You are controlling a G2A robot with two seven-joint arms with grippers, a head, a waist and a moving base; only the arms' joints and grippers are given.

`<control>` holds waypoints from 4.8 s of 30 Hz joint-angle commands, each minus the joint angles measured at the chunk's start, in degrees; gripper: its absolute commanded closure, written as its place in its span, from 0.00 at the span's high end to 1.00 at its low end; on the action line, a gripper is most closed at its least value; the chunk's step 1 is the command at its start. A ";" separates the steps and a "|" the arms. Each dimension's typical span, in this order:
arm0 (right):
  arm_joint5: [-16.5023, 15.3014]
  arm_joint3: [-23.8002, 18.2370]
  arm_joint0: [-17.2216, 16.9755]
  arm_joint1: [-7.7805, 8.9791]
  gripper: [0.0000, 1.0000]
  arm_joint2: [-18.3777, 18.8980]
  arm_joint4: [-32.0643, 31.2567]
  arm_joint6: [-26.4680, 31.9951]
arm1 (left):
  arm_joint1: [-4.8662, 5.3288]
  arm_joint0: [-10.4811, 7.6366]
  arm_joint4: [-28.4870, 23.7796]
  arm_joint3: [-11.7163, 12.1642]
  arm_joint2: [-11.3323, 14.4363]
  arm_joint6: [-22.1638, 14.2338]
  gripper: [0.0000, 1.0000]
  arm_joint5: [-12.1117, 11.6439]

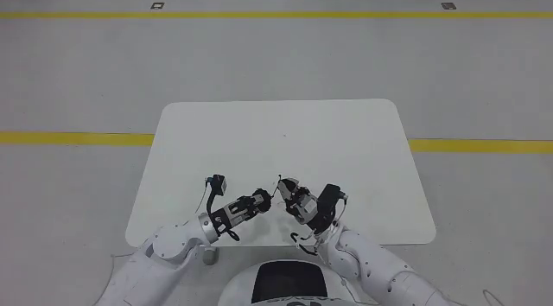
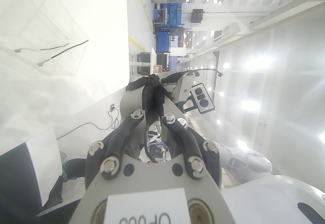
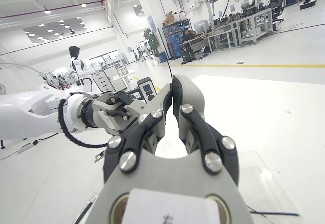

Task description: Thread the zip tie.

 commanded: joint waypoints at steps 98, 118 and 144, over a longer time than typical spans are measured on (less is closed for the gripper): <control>0.00 -1.05 -0.90 0.98 1.00 -0.76 0.03 3.54 | 0.00 0.00 0.00 0.00 0.00 0.00 0.00 0.00; 0.00 -3.82 -2.62 4.05 1.00 -0.89 1.58 1.80 | 0.00 0.00 0.00 0.00 0.00 0.00 0.00 0.00; 0.00 -19.24 10.88 16.54 1.00 -25.79 38.05 -2.37 | 0.90 0.76 -9.54 0.57 -4.60 -4.61 0.00 -0.07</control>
